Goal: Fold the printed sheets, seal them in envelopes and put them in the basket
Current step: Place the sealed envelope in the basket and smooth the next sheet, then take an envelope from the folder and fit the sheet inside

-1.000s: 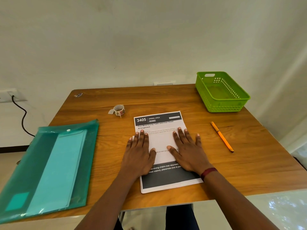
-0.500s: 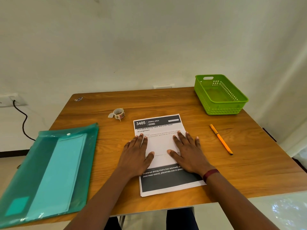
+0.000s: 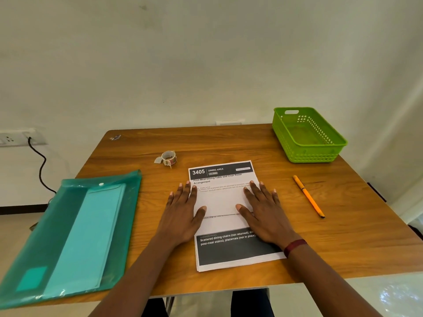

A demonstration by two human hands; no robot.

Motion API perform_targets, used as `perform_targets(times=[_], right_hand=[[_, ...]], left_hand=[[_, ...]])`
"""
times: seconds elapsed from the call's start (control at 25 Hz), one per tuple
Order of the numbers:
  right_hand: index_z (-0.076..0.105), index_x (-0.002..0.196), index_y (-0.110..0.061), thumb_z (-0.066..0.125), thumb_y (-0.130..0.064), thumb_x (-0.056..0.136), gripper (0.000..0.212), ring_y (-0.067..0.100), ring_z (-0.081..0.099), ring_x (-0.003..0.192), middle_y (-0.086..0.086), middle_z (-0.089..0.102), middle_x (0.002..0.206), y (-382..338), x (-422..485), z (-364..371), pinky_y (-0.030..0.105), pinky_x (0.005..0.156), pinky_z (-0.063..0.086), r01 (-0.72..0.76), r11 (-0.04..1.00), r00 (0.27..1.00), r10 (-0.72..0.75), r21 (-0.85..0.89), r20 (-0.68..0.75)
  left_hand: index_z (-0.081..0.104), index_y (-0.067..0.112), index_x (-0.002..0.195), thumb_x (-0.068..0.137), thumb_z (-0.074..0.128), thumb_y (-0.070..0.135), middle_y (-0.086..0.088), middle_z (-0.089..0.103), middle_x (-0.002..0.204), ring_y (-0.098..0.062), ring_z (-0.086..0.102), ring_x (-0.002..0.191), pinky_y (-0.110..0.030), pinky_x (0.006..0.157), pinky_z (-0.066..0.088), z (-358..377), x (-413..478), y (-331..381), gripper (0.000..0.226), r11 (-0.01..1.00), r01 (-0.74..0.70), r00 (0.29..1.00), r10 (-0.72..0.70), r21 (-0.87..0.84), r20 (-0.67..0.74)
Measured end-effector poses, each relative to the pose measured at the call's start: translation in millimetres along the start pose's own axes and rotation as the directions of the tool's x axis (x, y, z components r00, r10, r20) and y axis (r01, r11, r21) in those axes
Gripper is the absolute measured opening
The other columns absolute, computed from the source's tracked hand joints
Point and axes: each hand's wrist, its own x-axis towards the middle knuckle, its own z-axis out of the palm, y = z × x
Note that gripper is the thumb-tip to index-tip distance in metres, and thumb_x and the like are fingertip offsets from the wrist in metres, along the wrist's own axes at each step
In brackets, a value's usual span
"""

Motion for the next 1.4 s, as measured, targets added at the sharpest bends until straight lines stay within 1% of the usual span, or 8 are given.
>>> perform_targets(times=[0.16,0.28,0.44,0.72,1.0,1.16,1.28,1.4], right_hand=[[0.017,0.154,-0.024,0.011,-0.068,0.091,0.077,0.015,-0.001,0.15,-0.002,0.01,0.163,-27.9,0.7,-15.6,0.04,0.12,-0.004,0.078,0.992,0.995,-0.07,0.101,-0.076],[0.011,0.155,-0.024,0.013,-0.066,0.092,0.076,0.012,-0.005,0.15,-0.005,0.006,0.163,-56.1,10.0,-25.4,0.036,0.12,-0.005,0.21,0.972,0.978,-0.211,0.108,-0.007],[0.013,0.155,-0.021,0.02,-0.061,0.096,0.071,0.014,-0.002,0.15,-0.003,0.01,0.163,-92.0,34.9,-19.0,0.037,0.121,0.001,0.378,0.922,0.917,-0.386,0.086,0.103],[0.024,0.152,-0.015,0.039,-0.047,0.1,0.063,0.021,0.018,0.148,0.006,0.027,0.159,-176.8,82.5,5.8,0.039,0.12,0.017,0.569,0.815,0.806,-0.579,0.108,0.122],[0.036,0.146,-0.006,0.047,-0.042,0.099,0.06,0.03,0.035,0.138,0.015,0.039,0.15,-259.5,114.1,30.0,0.043,0.114,0.03,0.672,0.732,0.721,-0.681,0.107,0.128],[0.043,0.141,-0.008,0.046,-0.041,0.098,0.054,0.032,0.039,0.135,0.015,0.042,0.148,-285.6,125.6,49.0,0.044,0.112,0.033,0.718,0.694,0.689,-0.719,0.045,0.087],[0.057,0.125,-0.007,0.045,-0.032,0.098,0.038,0.031,0.05,0.121,0.013,0.056,0.133,-296.8,131.9,54.3,0.046,0.098,0.046,0.721,0.69,0.689,-0.724,0.062,0.043],[0.062,0.115,-0.006,0.044,-0.021,0.096,0.029,0.032,0.058,0.11,0.013,0.063,0.122,-306.7,147.8,55.5,0.047,0.089,0.051,0.702,0.707,0.709,-0.705,0.082,0.009]], left_hand=[[-0.003,0.019,0.156,0.1,0.027,0.058,0.0,-0.008,0.163,-0.016,-0.01,0.15,-0.034,0.119,-0.005,-23.0,-7.5,-1.7,0.075,0.997,0.024,0.997,-0.029,-0.075,-0.066],[-0.004,0.02,0.156,0.1,0.034,0.053,0.002,-0.008,0.164,-0.015,-0.01,0.15,-0.032,0.117,-0.003,-42.4,-14.0,-15.5,0.075,0.993,0.067,0.994,-0.075,-0.093,-0.083],[0.001,0.02,0.156,0.101,0.04,0.048,0.001,-0.001,0.164,-0.016,-0.003,0.151,-0.032,0.117,0.002,-64.8,-31.2,-56.8,0.073,0.982,0.134,0.981,-0.151,-0.134,-0.121],[0.018,0.006,0.154,0.099,0.051,0.034,-0.013,0.021,0.161,-0.027,0.011,0.15,-0.044,0.121,0.011,-81.9,-60.7,-165.8,0.07,0.902,0.375,0.887,-0.416,-0.214,-0.199],[0.036,0.001,0.146,0.087,0.039,0.05,-0.023,0.038,0.15,-0.04,0.032,0.14,-0.058,0.114,0.023,-82.3,-76.9,-231.9,0.077,0.825,0.558,0.813,-0.564,-0.085,-0.145],[0.037,0.0,0.144,0.097,0.05,0.036,-0.025,0.038,0.148,-0.042,0.038,0.134,-0.053,0.109,0.033,-81.7,-75.2,-238.7,0.06,0.782,0.6,0.762,-0.623,-0.167,-0.179],[0.036,0.005,0.145,0.097,0.046,0.039,-0.023,0.036,0.15,-0.041,0.038,0.134,-0.052,0.106,0.037,-73.2,-76.5,-238.0,0.06,0.761,0.616,0.738,-0.648,-0.201,-0.19],[0.042,0.008,0.139,0.094,0.044,0.042,-0.019,0.048,0.14,-0.038,0.045,0.126,-0.051,0.099,0.043,-72.9,-77.7,-241.0,0.056,0.736,0.628,0.708,-0.675,-0.253,-0.207]])
